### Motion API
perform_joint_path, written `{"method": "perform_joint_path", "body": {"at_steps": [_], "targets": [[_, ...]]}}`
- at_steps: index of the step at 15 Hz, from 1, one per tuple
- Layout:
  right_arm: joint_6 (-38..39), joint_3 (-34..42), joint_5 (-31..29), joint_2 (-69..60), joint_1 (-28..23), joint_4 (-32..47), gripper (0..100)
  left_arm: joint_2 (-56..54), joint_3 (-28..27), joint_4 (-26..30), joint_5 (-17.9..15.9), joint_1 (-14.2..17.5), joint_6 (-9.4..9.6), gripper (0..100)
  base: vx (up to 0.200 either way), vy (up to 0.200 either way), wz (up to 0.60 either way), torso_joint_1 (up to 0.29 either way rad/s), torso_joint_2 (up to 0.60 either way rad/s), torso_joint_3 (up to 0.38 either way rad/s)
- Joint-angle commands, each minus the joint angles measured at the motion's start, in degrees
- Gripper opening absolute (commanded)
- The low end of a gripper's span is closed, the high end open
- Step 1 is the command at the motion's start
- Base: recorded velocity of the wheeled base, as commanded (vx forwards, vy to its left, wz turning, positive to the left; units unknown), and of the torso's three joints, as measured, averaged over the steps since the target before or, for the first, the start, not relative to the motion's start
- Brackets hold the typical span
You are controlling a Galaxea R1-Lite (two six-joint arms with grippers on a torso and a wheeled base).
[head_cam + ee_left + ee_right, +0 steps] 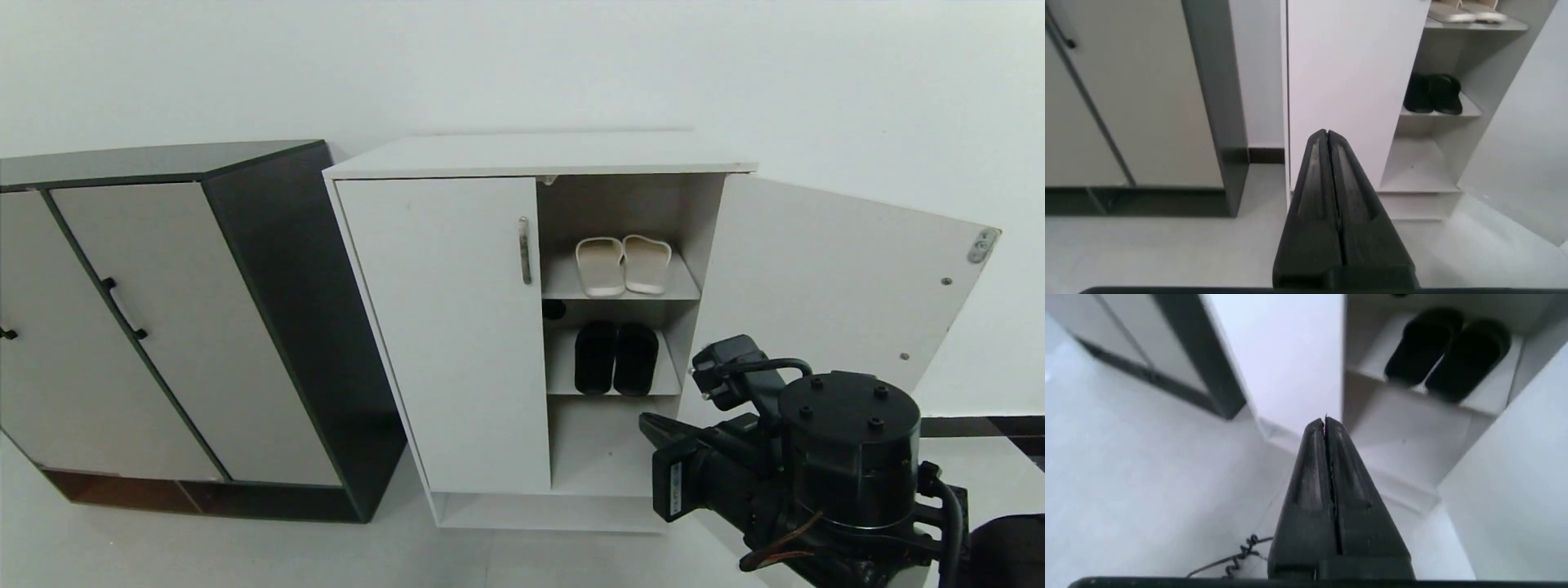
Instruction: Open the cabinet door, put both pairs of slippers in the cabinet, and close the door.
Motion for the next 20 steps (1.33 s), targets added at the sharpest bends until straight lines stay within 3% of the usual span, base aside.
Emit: {"method": "perform_joint_path", "body": {"at_steps": [1,20], "targets": [[0.02,0.35,0.12,0.32,-0.26,-0.35,0,0.07,0.01,0.0,0.01,0.0,0.02,0,0.0,0.0,0.0,0.0,0.0,0.0],[-0.33,2.99,1.7,3.13,-1.93,-5.63,0,0.07,0.01,0.0,0.01,0.0,0.02,0,0.0,0.0,0.0,0.0,0.0,0.0]]}}
